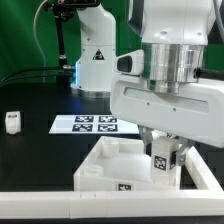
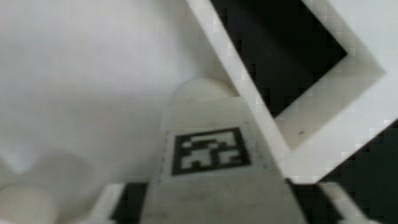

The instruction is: Assemble one leg

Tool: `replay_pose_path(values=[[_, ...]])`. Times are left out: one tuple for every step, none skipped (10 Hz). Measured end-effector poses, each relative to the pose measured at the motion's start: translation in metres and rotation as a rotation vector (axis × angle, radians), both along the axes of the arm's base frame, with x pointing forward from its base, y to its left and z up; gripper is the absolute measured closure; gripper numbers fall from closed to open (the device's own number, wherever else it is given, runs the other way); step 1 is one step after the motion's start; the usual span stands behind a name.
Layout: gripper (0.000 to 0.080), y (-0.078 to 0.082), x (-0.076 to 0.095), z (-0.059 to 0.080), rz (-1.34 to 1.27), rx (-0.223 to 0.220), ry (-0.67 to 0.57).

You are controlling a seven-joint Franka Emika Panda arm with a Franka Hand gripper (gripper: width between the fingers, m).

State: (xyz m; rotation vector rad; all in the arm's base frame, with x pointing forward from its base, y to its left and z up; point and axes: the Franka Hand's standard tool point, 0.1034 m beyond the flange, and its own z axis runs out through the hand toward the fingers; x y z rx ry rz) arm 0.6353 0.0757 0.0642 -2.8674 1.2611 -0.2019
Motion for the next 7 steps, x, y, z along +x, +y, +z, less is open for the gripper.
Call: replay_pose_path(values=[[0.0406,0.000,0.000,0.000,0.000,0.000,0.000],[0.0224,0.001,0.001,0.002,0.003,0.002,-0.005],[0.0224,0.002,0.004,0.012,0.022,0.009,-0.020],[0.0164,0.005,0.006,0.028,0.031,0.020,-0.032],[0.0152,0.007,0.008,0.041,0.031,0.030,-0.035],[0.0152,0.007,0.009,0.043,0.031,0.031,-0.039],[0.0151,0.007,0.008,0.041,0.031,0.030,-0.037]])
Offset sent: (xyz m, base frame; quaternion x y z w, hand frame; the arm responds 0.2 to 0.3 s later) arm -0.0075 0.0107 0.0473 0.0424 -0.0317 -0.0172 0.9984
